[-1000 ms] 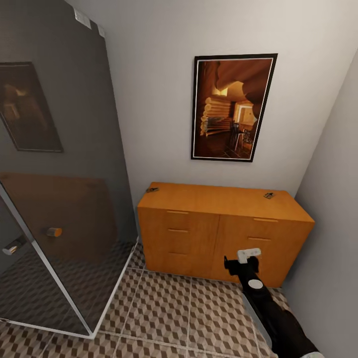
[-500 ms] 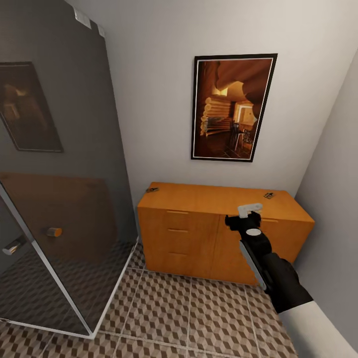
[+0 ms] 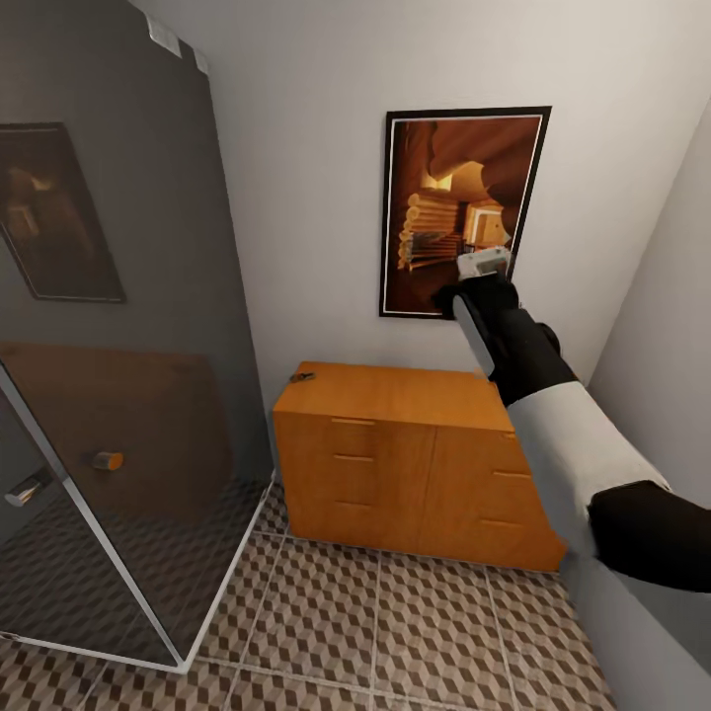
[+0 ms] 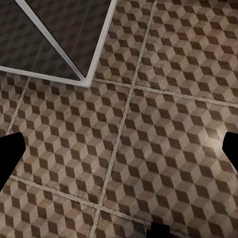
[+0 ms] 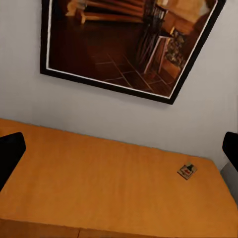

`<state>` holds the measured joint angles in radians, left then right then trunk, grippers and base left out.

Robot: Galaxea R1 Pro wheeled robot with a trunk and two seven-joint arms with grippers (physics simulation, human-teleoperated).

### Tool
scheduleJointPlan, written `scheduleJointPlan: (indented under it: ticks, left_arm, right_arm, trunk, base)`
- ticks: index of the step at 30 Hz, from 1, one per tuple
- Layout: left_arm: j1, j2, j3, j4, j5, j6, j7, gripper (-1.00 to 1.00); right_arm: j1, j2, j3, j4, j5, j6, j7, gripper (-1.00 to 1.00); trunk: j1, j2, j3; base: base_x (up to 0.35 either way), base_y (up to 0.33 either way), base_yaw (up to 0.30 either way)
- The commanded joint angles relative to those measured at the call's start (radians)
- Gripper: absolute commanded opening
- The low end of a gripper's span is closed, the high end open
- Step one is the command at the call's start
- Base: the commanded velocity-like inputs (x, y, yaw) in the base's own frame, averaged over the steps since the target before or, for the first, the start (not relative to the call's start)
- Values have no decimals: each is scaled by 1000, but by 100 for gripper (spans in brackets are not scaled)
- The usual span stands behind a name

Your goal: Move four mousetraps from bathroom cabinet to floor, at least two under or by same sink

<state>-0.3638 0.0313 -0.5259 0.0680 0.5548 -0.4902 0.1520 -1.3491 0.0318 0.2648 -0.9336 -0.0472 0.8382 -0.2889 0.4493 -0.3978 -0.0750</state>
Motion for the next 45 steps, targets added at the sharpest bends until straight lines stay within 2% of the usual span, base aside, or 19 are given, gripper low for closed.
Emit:
scheduleJointPlan:
  ticks: [1,2,3,4,6,9,10,12,16,22,26,30,33,38,45]
  left_arm:
    - [-1,-1,-8,3,0,-4,4,100]
    - [-1,-1,-8,3,0,-4,4,100]
    - [-1,-1,-8,3,0,-4,4,100]
    - [-1,-1,-8,3,0,-4,4,100]
    - [-1,-1,-8,3,0,-4,4,100]
    - [-1,-1,-8,3,0,-4,4,100]
    - [-1,-1,-8,3,-1,-4,4,100]
    - [-1,-1,-8,3,-1,-4,4,100]
    - [-1,-1,-8,3,-1,-4,4,100]
    - [-1,-1,-8,3,-1,-4,4,100]
    - [-1,-1,-8,3,-1,-4,4,100]
    - [-1,-1,-8,3,-1,-4,4,100]
    - [-1,-1,-8,3,0,-3,4,100]
    - [-1,1,-8,6,0,0,3,100]
    - [-1,0,-9,7,-1,3,1,100]
  right_arm:
    - [-43,23,2,54,-6,4,7,100]
    - [-79,50,3,111,-8,3,46,100]
    - [-93,61,5,134,-8,0,85,100]
    - [-102,68,7,149,-9,-5,136,100]
    - [-107,72,8,165,-9,-11,197,100]
    - [-114,68,9,218,-5,-32,368,100]
    - [-115,64,9,242,-4,-44,436,100]
    - [-116,50,9,272,-2,-63,526,100]
    - [-117,24,12,300,-1,-84,634,100]
    - [-117,8,14,329,0,-112,706,100]
    - [-116,-11,17,365,0,-162,774,100]
    - [-115,-21,26,390,20,-195,844,100]
    - [-115,-35,30,406,57,-208,895,100]
    - [-114,-54,32,428,89,-217,960,100]
    - [-114,-60,33,442,100,-247,999,100]
  trunk:
    - [1,-2,-2]
    - [1,-2,-2]
    - [1,-2,-2]
    - [1,-2,-2]
    - [1,-2,-2]
    - [1,-2,-2]
    - [1,-2,-2]
    - [1,-2,-2]
    - [1,-2,-2]
    - [1,-2,-2]
    - [1,-2,-2]
    - [1,-2,-2]
    - [1,-2,-2]
    - [1,-2,-2]
    - [1,-2,-7]
  base:
    - [0,0,0]
    - [0,0,0]
    - [0,0,0]
    - [0,0,0]
    - [0,0,0]
    - [0,0,0]
    - [0,0,0]
    - [0,0,0]
    - [0,0,0]
    - [0,0,0]
    - [0,0,0]
    - [0,0,0]
    - [0,0,0]
    - [0,0,0]
    - [16,0,0]
